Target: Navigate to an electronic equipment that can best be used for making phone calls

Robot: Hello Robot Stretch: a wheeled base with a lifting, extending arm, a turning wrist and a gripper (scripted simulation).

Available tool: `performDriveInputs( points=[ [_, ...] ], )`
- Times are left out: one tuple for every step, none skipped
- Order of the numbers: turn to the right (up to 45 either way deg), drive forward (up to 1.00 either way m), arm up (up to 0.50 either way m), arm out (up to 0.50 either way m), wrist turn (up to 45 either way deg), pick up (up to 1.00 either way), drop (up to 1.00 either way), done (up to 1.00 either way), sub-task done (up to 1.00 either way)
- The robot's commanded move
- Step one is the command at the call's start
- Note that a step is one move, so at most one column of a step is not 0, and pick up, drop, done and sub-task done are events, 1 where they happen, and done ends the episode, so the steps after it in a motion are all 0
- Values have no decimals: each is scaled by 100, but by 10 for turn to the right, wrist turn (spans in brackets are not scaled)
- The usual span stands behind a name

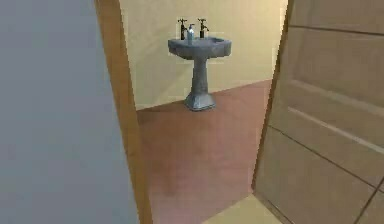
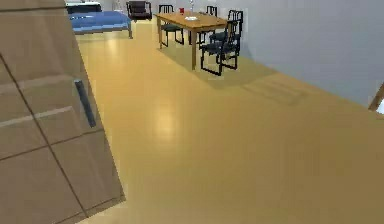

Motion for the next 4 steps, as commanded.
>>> performDriveInputs(
  points=[
    [450, 0, 0, 0, 0, 0, 0, 0, 0],
    [450, 0, 0, 0, 0, 0, 0, 0, 0],
    [450, 0, 0, 0, 0, 0, 0, 0, 0],
    [30, 0, 0, 0, 0, 0, 0, 0, 0]
  ],
)
